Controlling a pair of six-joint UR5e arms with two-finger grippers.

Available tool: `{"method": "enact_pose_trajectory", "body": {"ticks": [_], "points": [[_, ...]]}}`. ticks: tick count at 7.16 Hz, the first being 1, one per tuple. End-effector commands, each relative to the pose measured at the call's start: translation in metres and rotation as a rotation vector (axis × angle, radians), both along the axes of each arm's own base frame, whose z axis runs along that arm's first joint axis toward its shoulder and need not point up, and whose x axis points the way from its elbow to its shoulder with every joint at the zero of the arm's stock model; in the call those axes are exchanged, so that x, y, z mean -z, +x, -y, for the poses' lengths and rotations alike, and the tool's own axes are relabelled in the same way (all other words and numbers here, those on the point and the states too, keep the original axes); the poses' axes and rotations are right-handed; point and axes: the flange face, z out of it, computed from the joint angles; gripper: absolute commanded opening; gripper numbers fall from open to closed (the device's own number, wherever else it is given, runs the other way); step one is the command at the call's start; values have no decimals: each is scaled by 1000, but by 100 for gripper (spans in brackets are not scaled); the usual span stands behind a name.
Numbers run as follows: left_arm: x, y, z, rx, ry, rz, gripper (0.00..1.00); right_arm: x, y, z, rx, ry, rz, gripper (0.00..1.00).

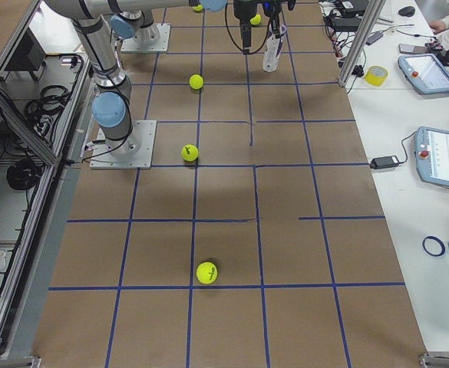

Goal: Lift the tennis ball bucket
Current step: 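Swing the can upright with the left gripper and set it down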

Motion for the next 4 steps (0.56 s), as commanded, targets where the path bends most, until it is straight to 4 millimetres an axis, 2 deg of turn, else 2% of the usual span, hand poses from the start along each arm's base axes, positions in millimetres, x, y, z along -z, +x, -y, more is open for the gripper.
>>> {"method": "enact_pose_trajectory", "body": {"ticks": [1, 3, 4], "points": [[8, -1, 2, -2, -6, 5, 0, 0, 0, 0, 1, -1, 0, 100], [33, 0, 0, -7, -67, -19, 0, 0, 0, 0, -5, -4, 0, 100], [33, 1, 1, -12, -92, -13, 83, -1, 0, 0, -2, -6, 2, 100]]}}
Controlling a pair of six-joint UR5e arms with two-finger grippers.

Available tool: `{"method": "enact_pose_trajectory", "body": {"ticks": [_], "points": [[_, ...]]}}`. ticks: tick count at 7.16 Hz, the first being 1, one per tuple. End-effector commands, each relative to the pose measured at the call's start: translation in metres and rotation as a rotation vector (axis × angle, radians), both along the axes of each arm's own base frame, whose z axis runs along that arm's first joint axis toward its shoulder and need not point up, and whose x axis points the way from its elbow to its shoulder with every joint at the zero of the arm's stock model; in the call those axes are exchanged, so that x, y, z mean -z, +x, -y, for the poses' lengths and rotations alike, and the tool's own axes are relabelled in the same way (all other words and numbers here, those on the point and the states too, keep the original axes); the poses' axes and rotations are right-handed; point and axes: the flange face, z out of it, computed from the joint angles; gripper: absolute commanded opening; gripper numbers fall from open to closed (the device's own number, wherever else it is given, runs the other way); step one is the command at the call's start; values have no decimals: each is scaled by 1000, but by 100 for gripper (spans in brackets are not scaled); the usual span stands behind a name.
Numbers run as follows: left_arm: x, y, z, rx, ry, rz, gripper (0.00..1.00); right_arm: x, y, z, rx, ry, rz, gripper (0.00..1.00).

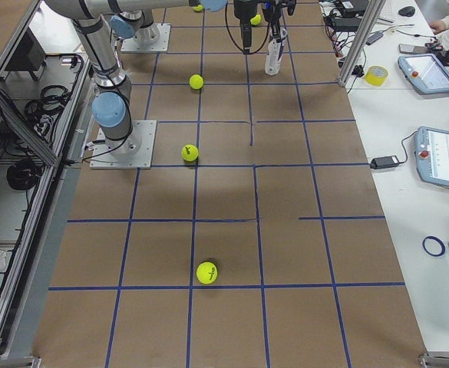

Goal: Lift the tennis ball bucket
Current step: 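Swing the can upright with the left gripper and set it down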

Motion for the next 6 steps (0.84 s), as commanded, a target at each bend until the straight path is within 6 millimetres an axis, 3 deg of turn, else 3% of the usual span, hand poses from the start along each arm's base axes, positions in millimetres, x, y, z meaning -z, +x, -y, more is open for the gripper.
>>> {"method": "enact_pose_trajectory", "body": {"ticks": [1, 3, 5, 6], "points": [[0, 6, -2, -23, -24, 38, 100, -1, 0, 0, -6, -5, -1, 100], [-32, 6, -6, -22, 10, 48, 100, 0, 0, 0, -6, -3, -1, 100], [-84, 7, -13, -21, -9, 38, 100, 1, 0, 1, -7, -1, 0, 100], [-111, 10, -27, -22, -2, 36, 100, 1, 0, 2, -7, -3, -1, 100]]}}
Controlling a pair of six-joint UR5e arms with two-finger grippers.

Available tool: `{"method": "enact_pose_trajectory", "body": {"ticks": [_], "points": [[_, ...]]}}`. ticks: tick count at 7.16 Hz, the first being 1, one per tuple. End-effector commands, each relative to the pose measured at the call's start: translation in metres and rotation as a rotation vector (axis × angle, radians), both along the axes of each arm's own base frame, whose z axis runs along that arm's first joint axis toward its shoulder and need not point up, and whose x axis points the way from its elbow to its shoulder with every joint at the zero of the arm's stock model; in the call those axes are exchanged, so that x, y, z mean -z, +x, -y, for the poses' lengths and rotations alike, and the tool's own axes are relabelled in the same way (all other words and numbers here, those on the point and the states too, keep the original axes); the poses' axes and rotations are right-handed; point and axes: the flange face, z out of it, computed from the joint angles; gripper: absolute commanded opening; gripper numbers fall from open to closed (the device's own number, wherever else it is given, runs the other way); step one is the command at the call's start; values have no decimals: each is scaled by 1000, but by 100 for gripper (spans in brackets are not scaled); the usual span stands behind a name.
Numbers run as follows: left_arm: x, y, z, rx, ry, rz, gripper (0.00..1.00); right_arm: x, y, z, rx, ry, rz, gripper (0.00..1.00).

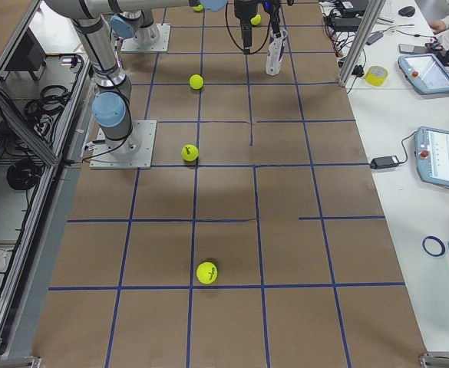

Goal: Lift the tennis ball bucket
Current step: 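Swing the can upright with the left gripper and set it down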

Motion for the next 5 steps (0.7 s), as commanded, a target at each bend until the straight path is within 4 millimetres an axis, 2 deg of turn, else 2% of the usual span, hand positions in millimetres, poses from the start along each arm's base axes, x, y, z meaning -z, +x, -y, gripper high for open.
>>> {"method": "enact_pose_trajectory", "body": {"ticks": [1, 2, 3, 4, 5], "points": [[-57, 9, -35, -7, 49, -13, 100, 1, 0, 1, 0, 1, -1, 100], [-78, 19, -68, -4, 155, -9, 100, 1, 0, 1, 0, 1, -1, 100], [-92, 32, -93, -12, 203, 9, 100, 1, 0, 0, 0, 1, -1, 100], [-109, 78, -102, -86, 256, 16, 100, 0, 0, 1, 0, -1, -1, 100], [-120, 112, -108, -135, 262, 15, 100, 0, -1, 1, 0, -1, -1, 100]]}}
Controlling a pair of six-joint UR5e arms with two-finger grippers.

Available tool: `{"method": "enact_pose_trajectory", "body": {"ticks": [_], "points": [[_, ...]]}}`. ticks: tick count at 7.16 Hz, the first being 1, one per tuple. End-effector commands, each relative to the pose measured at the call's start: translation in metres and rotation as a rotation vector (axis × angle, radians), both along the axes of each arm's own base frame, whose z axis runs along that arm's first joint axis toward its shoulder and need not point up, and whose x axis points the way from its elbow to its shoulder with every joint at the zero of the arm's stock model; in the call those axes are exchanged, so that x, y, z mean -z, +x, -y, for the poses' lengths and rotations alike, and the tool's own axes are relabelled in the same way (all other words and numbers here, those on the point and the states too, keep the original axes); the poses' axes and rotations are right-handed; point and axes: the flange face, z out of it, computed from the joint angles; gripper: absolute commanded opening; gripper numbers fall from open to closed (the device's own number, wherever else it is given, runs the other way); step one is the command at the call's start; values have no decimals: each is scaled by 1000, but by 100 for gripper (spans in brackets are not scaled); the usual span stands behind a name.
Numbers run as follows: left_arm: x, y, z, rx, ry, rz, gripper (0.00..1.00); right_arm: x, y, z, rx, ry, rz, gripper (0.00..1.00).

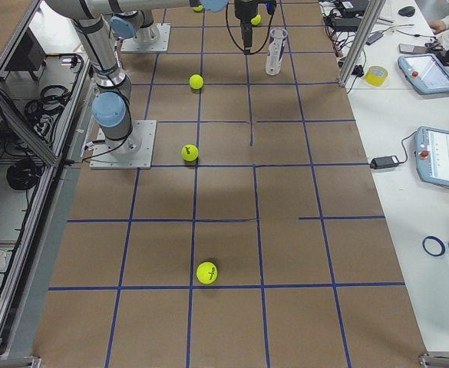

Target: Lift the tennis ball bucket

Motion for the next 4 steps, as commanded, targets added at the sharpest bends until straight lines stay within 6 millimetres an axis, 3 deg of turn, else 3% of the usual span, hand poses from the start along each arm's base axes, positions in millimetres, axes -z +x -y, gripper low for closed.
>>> {"method": "enact_pose_trajectory", "body": {"ticks": [1, 2, 3, 4], "points": [[-19, 57, -30, -86, 61, 17, 100, 0, -1, 0, 0, -1, 0, 100], [-18, 75, -38, -117, 72, 12, 100, -1, -1, 0, 0, -2, 0, 100], [-10, 81, -41, -129, 83, -29, 100, 1, 0, 1, 0, 1, 1, 100], [-15, 100, -27, -151, 38, -110, 100, -1, 0, -1, -1, -2, 2, 100]]}}
